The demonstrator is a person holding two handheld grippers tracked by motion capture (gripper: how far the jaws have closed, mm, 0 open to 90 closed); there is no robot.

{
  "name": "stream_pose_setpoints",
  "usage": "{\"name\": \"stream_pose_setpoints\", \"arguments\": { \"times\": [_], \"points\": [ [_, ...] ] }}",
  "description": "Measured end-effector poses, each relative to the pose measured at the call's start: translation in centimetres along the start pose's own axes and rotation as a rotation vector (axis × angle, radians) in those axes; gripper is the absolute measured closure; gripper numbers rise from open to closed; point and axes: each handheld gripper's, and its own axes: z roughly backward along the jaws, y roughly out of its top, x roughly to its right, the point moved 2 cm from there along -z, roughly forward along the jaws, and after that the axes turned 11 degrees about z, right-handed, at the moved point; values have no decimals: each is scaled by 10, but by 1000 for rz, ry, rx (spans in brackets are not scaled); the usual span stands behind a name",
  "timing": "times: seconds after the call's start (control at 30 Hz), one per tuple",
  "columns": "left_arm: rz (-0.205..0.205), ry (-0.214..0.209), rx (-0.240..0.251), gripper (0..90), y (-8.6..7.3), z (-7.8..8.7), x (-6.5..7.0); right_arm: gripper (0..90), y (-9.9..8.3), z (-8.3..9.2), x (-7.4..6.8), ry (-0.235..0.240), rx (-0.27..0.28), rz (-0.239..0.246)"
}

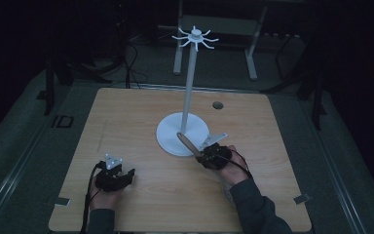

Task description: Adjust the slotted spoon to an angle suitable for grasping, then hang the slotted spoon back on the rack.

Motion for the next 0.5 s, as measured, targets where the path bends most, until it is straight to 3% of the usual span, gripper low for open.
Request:
{"name": "stream_pose_setpoints", "arguments": {
  "times": [0.5],
  "points": [
    [7,1,2,449,0,1,0,740,3,24,12,-53,105,-30]
  ]
}}
